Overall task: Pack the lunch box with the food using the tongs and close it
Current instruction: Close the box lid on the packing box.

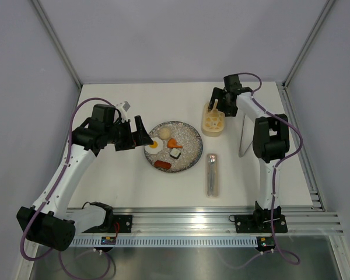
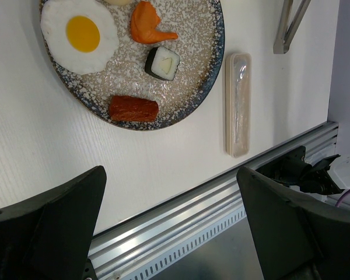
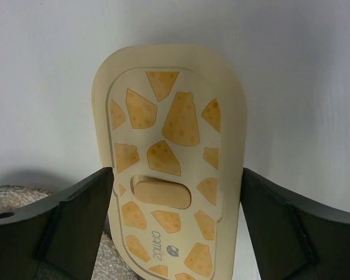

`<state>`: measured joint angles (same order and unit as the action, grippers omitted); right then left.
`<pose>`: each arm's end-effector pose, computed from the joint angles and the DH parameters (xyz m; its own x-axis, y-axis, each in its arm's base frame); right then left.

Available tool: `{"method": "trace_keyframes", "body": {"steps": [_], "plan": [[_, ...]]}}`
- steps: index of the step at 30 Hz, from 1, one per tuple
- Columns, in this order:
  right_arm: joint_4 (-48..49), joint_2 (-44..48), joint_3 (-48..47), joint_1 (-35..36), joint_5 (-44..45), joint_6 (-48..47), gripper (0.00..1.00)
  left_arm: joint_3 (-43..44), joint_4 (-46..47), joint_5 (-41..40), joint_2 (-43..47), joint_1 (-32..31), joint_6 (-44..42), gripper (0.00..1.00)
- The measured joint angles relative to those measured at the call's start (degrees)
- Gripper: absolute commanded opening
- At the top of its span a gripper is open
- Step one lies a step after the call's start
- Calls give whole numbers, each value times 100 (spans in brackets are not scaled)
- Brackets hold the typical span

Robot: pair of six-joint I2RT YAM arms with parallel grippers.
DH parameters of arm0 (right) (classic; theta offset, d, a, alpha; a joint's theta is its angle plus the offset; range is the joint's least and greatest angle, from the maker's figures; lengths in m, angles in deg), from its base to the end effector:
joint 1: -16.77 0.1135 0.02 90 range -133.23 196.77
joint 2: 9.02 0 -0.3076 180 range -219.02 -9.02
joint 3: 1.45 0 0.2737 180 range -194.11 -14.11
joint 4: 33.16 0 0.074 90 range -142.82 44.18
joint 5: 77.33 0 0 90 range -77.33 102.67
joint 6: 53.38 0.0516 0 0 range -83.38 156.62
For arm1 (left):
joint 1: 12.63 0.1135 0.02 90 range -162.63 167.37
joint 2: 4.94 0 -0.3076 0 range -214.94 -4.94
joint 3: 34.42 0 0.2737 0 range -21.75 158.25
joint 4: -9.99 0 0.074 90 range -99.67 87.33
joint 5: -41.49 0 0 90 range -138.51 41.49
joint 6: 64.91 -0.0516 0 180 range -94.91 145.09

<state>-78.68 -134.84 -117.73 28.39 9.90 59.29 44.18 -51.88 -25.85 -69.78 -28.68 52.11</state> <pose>0.5302 0.1116 0.2146 -0.8289 0.2226 -0.5132 0.0988 0.9613 0.2573 0.2216 -0.0844 0.3665 -0.8655 -0.1872 -0.4645 0.1225 0.8202 -0.5588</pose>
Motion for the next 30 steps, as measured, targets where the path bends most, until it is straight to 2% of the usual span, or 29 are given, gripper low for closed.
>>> {"method": "trace_keyframes", "body": {"steps": [9, 16, 20, 22, 23, 25, 26, 28, 29, 30], "plan": [[42, 0, 0, 0, -118, -37, 94, -33, 4, 2, 0, 0, 0, 99], [-271, 13, -170, 0, 531, -146, 97, -70, 0, 2, 0, 0, 2, 99], [-260, 118, -114, 4, 750, -149, 95, -74, 0, 4, 0, 0, 2, 99], [-262, 225, -107, 22, 855, -186, 88, -74, 0, 4, 0, 0, 2, 99], [-260, 284, -107, 33, 909, -197, 76, -74, 2, 4, 0, 0, 2, 99], [-254, 422, -120, 74, 984, -269, 60, -74, 0, 4, 0, 0, 2, 99], [-249, 481, -133, 96, 1010, -284, 45, -74, 0, 4, 0, 0, 4, 99], [-245, 538, -184, 144, 1049, -313, 32, -74, 0, 4, 0, 0, 4, 99], [-229, 544, -208, 160, 1064, -310, 20, -74, 0, 4, 0, 0, 4, 99], [-227, 544, -225, 173, 1069, -323, 17, -74, 0, 4, 0, 0, 4, 99]]}}
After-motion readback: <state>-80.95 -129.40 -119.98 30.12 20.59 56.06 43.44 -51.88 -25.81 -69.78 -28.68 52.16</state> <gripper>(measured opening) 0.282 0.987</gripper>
